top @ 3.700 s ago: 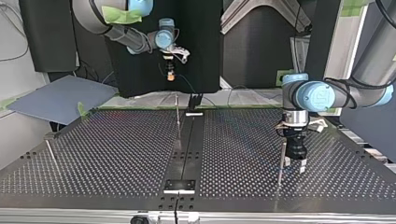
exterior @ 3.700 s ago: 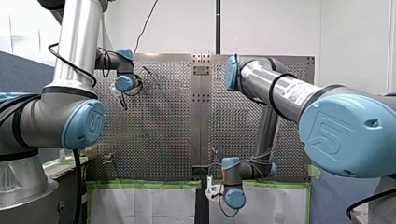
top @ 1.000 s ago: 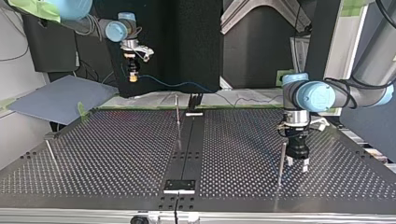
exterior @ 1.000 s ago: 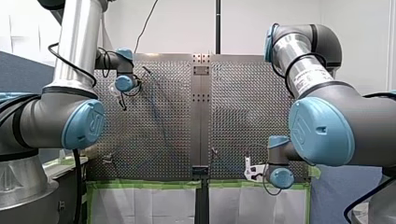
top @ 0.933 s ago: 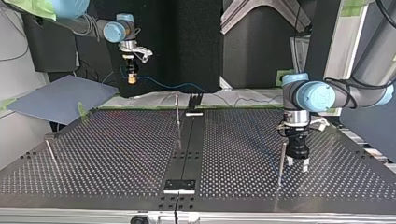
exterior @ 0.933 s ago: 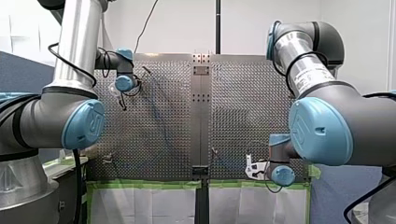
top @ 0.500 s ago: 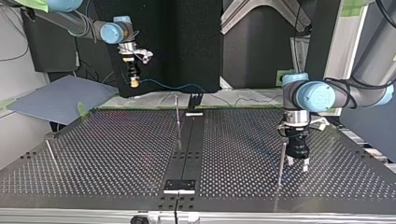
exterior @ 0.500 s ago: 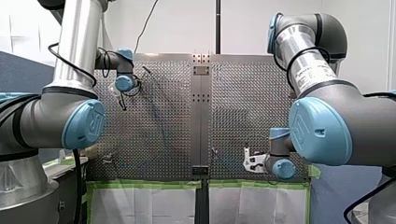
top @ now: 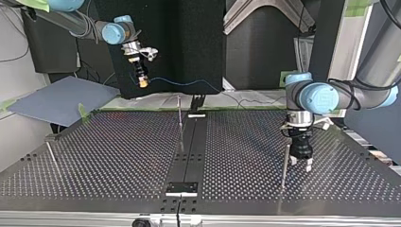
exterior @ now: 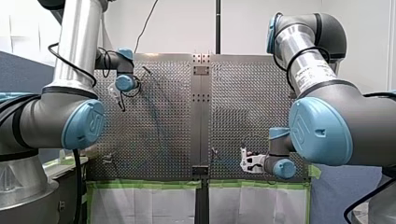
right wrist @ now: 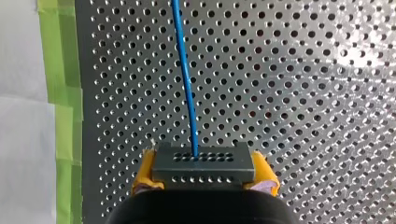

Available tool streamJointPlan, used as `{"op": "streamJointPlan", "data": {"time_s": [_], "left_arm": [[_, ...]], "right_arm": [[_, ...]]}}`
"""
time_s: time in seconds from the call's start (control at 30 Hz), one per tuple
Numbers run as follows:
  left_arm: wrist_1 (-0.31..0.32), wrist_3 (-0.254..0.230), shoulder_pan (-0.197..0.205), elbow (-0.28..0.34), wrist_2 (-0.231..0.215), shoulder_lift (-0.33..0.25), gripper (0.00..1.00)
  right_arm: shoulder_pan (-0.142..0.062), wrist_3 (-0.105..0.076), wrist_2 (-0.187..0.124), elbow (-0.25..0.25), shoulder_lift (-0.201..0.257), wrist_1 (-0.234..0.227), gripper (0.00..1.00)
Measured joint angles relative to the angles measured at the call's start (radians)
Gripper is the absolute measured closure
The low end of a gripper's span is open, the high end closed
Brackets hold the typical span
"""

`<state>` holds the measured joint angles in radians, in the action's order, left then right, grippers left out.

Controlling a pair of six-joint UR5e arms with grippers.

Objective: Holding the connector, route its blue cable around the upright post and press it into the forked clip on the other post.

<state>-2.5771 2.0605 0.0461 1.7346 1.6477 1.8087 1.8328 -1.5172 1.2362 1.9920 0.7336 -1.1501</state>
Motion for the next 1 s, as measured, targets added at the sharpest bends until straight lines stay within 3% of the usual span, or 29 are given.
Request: {"op": "streamJointPlan", "data": {"time_s": [0.4,0.57,0.83,1.0], "left_arm": [[-0.092,0.007,-0.022,0.035,0.006,-0.028,0.01],[-0.134,0.001,-0.027,0.076,0.037,-0.069,0.01],[-0.202,-0.053,-0.023,0.139,0.104,-0.137,0.01],[-0.244,-0.090,-0.021,0.147,0.135,-0.178,0.01]], "right_arm": [[-0.005,-0.004,-0.007,0.000,0.001,0.005,1.00],[-0.007,-0.007,-0.007,0.000,0.000,0.005,1.00],[-0.008,-0.007,-0.007,0.000,0.000,0.009,1.00],[-0.008,-0.009,-0.007,0.000,0.000,0.011,1.00]]}}
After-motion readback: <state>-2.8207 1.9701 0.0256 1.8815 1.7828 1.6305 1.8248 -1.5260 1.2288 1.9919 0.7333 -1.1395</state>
